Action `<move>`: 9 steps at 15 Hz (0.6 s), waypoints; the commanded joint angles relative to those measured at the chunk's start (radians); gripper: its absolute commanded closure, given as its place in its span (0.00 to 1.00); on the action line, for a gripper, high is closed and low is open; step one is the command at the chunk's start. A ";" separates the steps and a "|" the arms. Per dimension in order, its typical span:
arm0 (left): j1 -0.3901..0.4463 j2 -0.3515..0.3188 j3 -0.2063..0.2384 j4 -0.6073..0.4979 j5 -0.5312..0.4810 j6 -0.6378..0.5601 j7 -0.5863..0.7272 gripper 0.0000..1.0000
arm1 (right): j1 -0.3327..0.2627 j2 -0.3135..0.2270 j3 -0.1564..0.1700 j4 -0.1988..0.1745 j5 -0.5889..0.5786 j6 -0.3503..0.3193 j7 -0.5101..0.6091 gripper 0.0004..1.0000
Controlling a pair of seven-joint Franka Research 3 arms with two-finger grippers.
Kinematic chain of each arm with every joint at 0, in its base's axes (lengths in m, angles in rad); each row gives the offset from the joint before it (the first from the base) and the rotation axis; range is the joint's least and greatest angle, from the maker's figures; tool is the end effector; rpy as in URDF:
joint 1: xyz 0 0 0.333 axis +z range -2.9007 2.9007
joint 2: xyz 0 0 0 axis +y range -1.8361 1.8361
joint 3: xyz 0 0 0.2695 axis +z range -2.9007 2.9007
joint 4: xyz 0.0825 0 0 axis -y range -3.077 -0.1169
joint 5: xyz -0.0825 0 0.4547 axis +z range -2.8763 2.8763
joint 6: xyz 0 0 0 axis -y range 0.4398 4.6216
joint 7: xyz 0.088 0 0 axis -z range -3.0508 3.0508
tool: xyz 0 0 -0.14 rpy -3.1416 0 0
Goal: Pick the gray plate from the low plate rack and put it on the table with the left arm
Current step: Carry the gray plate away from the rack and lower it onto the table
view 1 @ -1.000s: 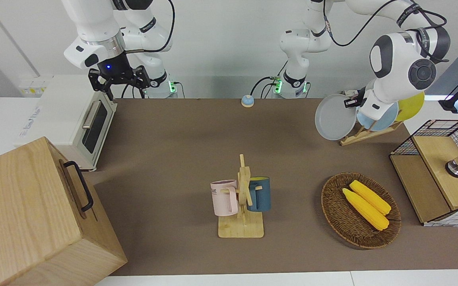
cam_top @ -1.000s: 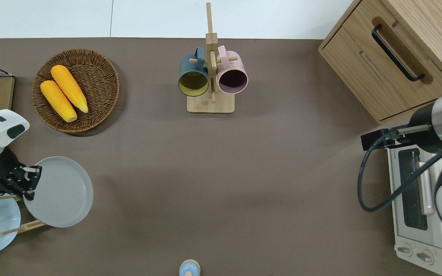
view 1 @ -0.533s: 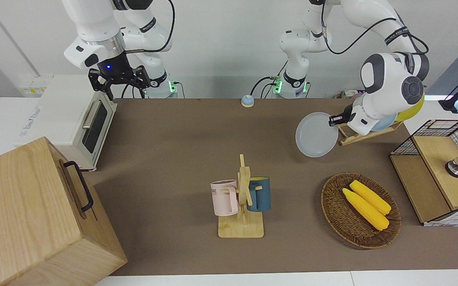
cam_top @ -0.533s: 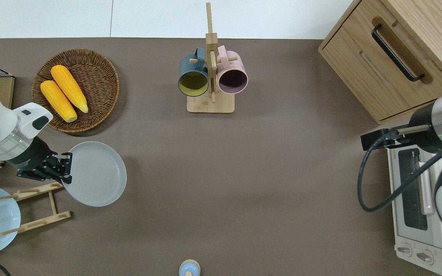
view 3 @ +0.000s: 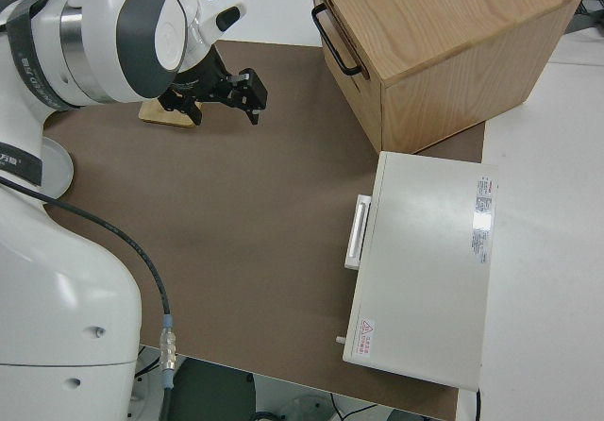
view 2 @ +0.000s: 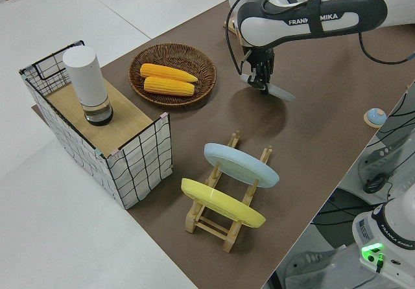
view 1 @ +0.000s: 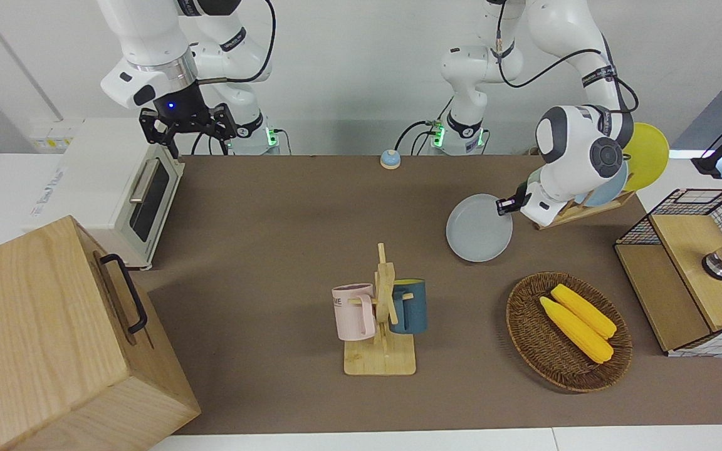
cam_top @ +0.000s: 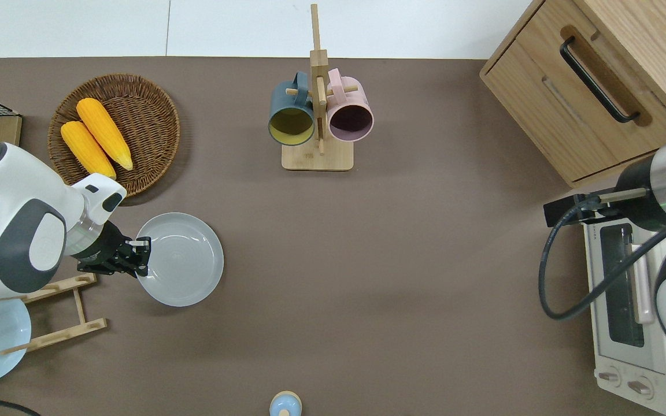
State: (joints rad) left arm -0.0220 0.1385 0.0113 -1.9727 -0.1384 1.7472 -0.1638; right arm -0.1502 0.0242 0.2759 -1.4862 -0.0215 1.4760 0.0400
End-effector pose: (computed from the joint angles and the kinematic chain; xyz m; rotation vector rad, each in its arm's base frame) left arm 0.5840 -0.0231 0.2642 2.9772 0.3028 -0.5654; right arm 0.6165 0.0731 0.5679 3.1209 0.1312 -0.0502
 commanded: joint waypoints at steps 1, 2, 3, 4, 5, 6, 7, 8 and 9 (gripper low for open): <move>-0.018 -0.025 -0.001 -0.141 -0.001 0.104 -0.037 1.00 | -0.019 -0.001 0.017 0.009 -0.001 -0.014 0.012 0.02; -0.021 -0.023 -0.007 -0.162 -0.001 0.124 -0.043 1.00 | -0.019 -0.003 0.017 0.009 -0.001 -0.014 0.012 0.02; -0.024 -0.022 -0.007 -0.169 -0.001 0.126 -0.048 0.84 | -0.019 -0.003 0.017 0.009 -0.001 -0.013 0.012 0.02; -0.023 -0.019 -0.008 -0.169 -0.001 0.126 -0.052 0.50 | -0.019 -0.001 0.017 0.009 -0.001 -0.014 0.012 0.02; -0.024 -0.020 -0.007 -0.169 -0.001 0.126 -0.052 0.26 | -0.019 -0.003 0.017 0.009 -0.001 -0.014 0.012 0.02; -0.023 -0.020 -0.007 -0.169 -0.001 0.123 -0.054 0.18 | -0.019 -0.003 0.017 0.009 -0.001 -0.014 0.012 0.02; -0.023 -0.020 -0.007 -0.166 -0.001 0.117 -0.056 0.10 | -0.019 -0.003 0.017 0.009 -0.001 -0.014 0.012 0.02; -0.023 -0.020 -0.007 -0.164 -0.001 0.115 -0.056 0.06 | -0.019 -0.003 0.017 0.009 -0.001 -0.014 0.012 0.02; -0.023 -0.022 -0.007 -0.163 -0.001 0.112 -0.057 0.03 | -0.019 -0.003 0.016 0.009 -0.001 -0.014 0.012 0.02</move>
State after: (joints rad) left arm -0.0351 0.1348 -0.0002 -2.1192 -0.1383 1.8468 -0.2000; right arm -0.1502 0.0242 0.2759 -1.4862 -0.0215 1.4760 0.0400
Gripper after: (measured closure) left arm 0.361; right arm 0.013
